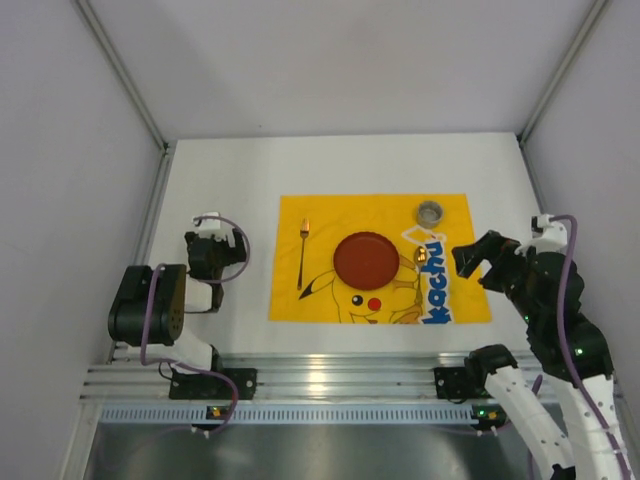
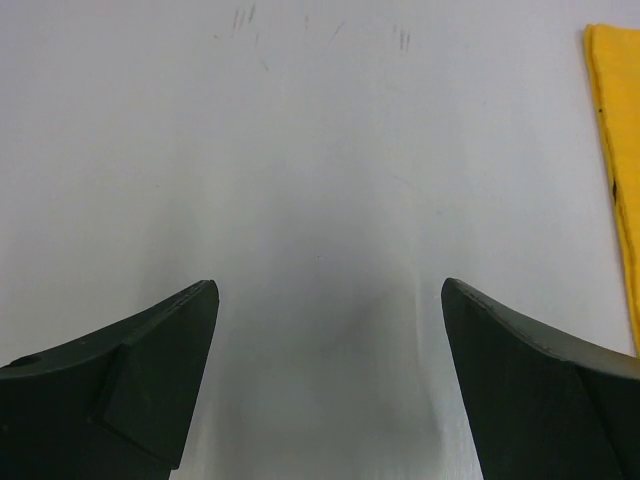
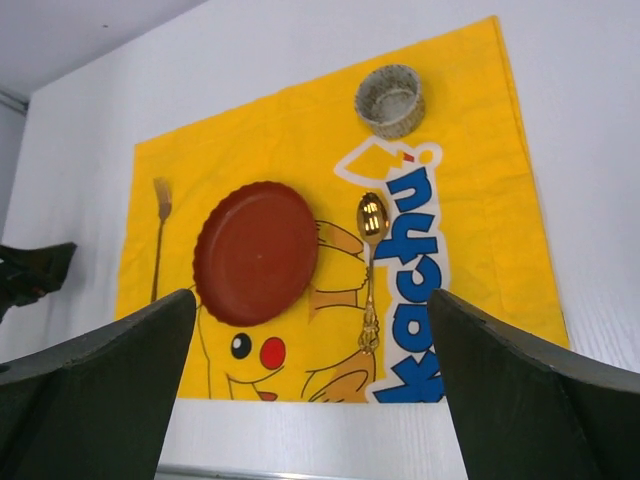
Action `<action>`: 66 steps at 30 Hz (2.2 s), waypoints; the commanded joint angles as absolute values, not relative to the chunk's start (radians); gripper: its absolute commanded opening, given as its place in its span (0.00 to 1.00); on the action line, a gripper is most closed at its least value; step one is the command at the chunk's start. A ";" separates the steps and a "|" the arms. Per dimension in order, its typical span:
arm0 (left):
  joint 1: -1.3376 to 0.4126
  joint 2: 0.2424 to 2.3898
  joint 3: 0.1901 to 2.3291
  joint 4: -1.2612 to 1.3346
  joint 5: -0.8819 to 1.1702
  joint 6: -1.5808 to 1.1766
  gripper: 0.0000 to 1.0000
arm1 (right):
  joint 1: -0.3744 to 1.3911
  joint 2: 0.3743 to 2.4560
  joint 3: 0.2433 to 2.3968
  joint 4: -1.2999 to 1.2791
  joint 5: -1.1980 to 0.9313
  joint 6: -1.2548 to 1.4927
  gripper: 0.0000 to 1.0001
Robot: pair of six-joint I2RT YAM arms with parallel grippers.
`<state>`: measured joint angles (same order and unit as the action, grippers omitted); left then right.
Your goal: Set the dinner table for one person
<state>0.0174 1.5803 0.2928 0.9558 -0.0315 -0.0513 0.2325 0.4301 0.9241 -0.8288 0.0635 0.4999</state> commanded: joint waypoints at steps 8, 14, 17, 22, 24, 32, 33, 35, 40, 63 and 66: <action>0.014 1.572 0.316 1.097 0.035 -0.040 0.99 | 0.224 0.488 0.461 -0.160 0.271 0.280 1.00; 0.014 1.574 0.316 1.097 0.032 -0.040 0.98 | 0.203 0.696 0.233 0.348 0.358 0.046 1.00; 0.014 1.574 0.314 1.098 0.034 -0.040 0.99 | 0.160 0.875 0.187 0.513 0.324 0.017 1.00; 0.014 1.572 0.316 1.098 0.034 -0.040 0.99 | 0.091 1.061 0.195 0.748 0.217 -0.025 1.00; 0.014 1.572 0.316 1.097 0.034 -0.040 0.99 | 0.063 1.165 0.202 0.900 0.167 -0.035 1.00; 0.012 1.574 0.314 1.100 0.035 -0.040 0.99 | 0.008 1.448 0.212 1.250 0.031 -0.017 1.00; 0.014 1.574 0.314 1.100 0.035 -0.038 0.99 | 0.008 1.437 0.207 1.220 0.032 -0.017 1.00; 0.012 1.574 0.314 1.100 0.034 -0.040 0.99 | 0.008 1.439 0.207 1.235 0.032 -0.015 1.00; 0.014 1.575 0.314 1.100 0.034 -0.038 0.98 | 0.008 1.440 0.221 1.212 0.006 -0.038 1.00; 0.014 1.574 0.314 1.100 0.034 -0.038 0.98 | 0.011 1.447 0.238 1.189 -0.041 -0.051 1.00; 0.014 1.575 0.314 1.100 0.035 -0.038 0.99 | 0.011 1.447 0.238 1.189 -0.040 -0.051 1.00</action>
<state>0.0143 1.5799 0.2947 1.0252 0.0116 -0.0490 0.0219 1.4410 0.2043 1.1515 -0.0341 -0.0589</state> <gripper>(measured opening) 0.985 0.996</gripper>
